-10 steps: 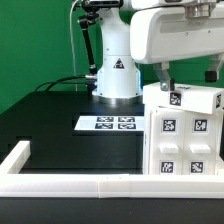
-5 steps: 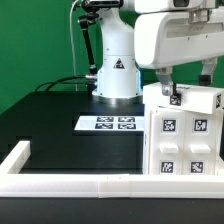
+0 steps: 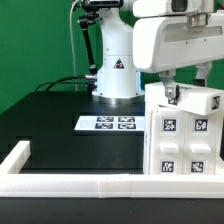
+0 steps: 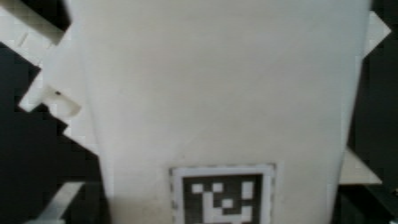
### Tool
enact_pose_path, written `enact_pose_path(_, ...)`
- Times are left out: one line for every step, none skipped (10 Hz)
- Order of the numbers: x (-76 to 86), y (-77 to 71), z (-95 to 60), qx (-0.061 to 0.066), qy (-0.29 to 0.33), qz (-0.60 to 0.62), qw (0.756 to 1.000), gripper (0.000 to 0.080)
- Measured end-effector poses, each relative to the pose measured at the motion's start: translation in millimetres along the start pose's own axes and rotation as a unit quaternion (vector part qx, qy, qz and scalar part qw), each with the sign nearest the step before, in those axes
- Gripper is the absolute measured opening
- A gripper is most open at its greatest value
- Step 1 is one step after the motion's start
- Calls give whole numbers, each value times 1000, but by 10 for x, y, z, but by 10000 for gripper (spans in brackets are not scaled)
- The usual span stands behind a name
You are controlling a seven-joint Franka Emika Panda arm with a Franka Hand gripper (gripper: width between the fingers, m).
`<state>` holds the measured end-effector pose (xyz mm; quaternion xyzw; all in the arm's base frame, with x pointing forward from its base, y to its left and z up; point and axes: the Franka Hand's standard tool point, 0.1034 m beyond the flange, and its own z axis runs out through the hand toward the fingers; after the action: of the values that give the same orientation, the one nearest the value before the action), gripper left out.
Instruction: Assemble cabinet
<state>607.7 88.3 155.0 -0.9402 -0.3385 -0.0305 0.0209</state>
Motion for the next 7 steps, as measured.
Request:
enact_pose_path(-1,2,0,0,0,17,1000,554)
enact_pose_path(-2,4,0,0,0,17,1000,554)
enact_pose_path(-1,4,-1,1,1,26,1000,554)
enact_pose_path(2,10,-5,1,9,111,994,554)
enact_pose_path(8,9,-13,-1,12,174,985,554)
enact_pose_path(4,18,-10,-1,14,216,976,554)
enact_pose_path(-1,28,-8,-1,15,267,964,555)
